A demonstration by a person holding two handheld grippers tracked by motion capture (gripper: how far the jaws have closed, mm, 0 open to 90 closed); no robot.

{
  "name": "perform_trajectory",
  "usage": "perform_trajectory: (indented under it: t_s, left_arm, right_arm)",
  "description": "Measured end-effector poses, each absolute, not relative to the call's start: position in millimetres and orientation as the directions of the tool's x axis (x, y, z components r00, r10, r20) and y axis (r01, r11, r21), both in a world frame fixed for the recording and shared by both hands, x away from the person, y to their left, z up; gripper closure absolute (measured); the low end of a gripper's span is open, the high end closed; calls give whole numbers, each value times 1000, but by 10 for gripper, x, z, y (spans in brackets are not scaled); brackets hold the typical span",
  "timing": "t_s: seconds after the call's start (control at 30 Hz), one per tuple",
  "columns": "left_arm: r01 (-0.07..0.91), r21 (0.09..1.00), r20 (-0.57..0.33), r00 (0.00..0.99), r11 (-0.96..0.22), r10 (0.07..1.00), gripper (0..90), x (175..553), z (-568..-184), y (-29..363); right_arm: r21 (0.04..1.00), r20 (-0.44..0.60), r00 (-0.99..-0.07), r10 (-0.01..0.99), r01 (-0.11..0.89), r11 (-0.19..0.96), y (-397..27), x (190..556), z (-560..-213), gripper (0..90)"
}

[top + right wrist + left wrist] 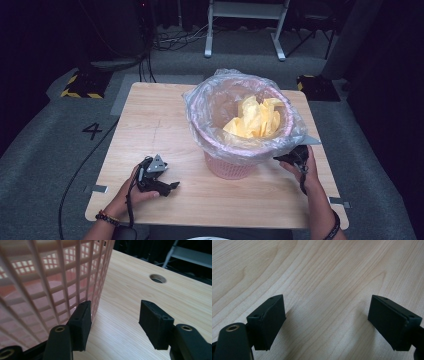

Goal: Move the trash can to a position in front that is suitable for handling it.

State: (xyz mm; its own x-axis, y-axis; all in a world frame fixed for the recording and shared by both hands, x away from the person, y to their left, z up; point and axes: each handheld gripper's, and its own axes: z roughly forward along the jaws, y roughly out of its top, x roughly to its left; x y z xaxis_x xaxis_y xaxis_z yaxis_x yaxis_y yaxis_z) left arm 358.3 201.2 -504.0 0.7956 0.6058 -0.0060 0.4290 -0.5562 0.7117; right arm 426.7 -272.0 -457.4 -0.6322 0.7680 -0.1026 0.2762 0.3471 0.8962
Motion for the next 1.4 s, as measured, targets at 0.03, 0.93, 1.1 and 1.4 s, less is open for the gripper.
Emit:
perform_trajectory:
  t_s: [0.03,0.93,1.1,1.4]
  left_arm:
    - [429,712,-6,795,-556,606,144,3583,-5040,2012]
    - [429,711,-5,795,-557,606,144,3583,-5039,2013]
    - [429,711,-4,795,-557,606,143,3583,-5039,2012]
    - [428,711,-4,795,-557,606,144,3583,-5039,2012]
  right_arm:
    - [898,-104,-648,754,265,352,-2650,4240,-4576,436]
    - [792,-103,-765,635,323,518,-2631,3753,-4747,285]
    - [742,-52,-753,656,411,530,-2886,3666,-4884,245]
    - [740,12,-718,696,475,477,-3061,3634,-4960,231]
